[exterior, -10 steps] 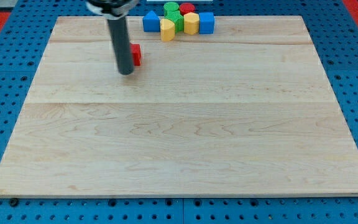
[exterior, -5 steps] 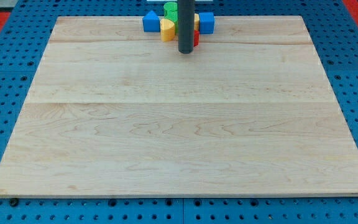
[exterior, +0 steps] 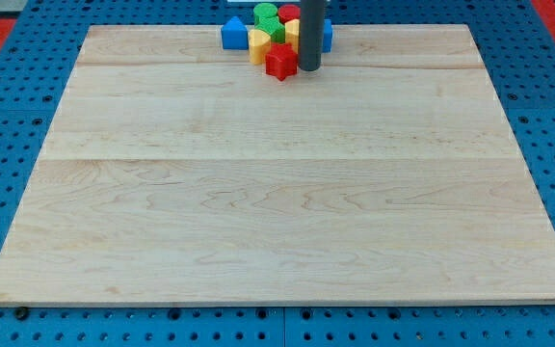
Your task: Push the red star into a group of blocks
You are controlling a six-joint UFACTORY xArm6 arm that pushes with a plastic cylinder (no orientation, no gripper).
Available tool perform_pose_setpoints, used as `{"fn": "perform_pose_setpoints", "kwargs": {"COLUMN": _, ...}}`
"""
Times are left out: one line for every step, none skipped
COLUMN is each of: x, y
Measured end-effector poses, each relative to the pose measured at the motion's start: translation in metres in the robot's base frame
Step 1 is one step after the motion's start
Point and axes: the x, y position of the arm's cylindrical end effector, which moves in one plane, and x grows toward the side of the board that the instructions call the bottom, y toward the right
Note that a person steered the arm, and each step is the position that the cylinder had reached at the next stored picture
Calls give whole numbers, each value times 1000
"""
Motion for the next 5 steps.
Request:
{"fn": "perform_pose_setpoints", "kwargs": {"x": 14, "y": 0}}
{"fn": "perform_pose_setpoints", "kwargs": {"x": 18, "y": -13}}
{"fn": "perform_pose_setpoints", "kwargs": {"x": 14, "y": -22}}
{"fn": "perform_pose_setpoints", "kwargs": {"x": -4, "y": -23}}
{"fn": "perform_pose_setpoints", "kwargs": {"x": -4, "y": -16}}
